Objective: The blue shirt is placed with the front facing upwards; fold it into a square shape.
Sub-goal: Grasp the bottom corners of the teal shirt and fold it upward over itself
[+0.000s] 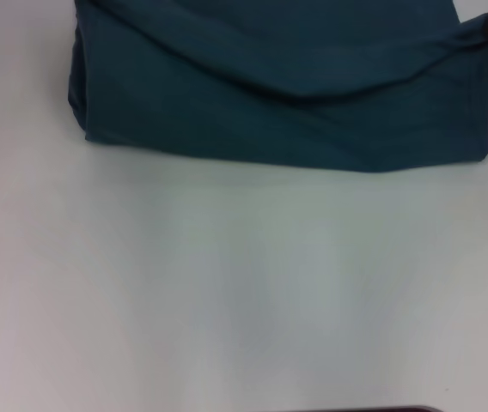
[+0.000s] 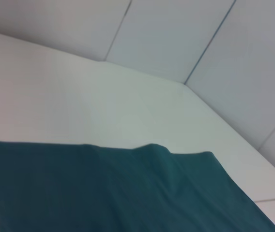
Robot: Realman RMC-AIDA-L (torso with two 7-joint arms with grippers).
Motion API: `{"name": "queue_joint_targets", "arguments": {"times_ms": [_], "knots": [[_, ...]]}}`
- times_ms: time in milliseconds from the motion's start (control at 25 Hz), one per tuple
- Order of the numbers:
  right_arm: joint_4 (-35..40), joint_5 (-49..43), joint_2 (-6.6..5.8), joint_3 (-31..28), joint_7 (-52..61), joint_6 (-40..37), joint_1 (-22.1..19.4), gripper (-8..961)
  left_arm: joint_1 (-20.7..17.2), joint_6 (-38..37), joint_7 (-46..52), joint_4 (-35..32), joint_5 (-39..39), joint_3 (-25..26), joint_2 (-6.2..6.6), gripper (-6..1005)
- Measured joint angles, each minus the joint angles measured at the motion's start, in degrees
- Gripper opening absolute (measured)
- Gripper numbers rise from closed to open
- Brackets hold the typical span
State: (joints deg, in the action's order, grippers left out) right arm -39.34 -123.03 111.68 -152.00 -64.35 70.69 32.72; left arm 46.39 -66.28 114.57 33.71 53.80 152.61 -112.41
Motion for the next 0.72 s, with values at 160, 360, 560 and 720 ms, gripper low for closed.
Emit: {"name": "queue_joint_targets", "arguments": {"times_ms": [160, 360, 560, 720], "knots": [[1.9, 0.0, -0.45, 0.2, -0.5, -2.8, 1.5, 71, 0.8, 2.0, 0.0, 0.0, 0.0, -0.1, -0.07, 5], [1.9, 0.0, -0.49, 0.6, -0.9, -4.7, 2.7, 72, 1.4, 4.0, 0.0, -0.1, 0.0, -0.1, -0.09, 5], [1.6, 0.0, -0.56, 0.8, -1.1, -6.6, 3.4, 73, 1.6, 5.5, 0.0, -0.1, -0.1, -0.1, -0.09, 5], [1.5, 0.0, -0.80, 2.1, -1.3, -8.1, 3.8, 73, 1.8, 6.9, 0.0, -0.3, -0.1, -0.1, -0.09, 5]]}}
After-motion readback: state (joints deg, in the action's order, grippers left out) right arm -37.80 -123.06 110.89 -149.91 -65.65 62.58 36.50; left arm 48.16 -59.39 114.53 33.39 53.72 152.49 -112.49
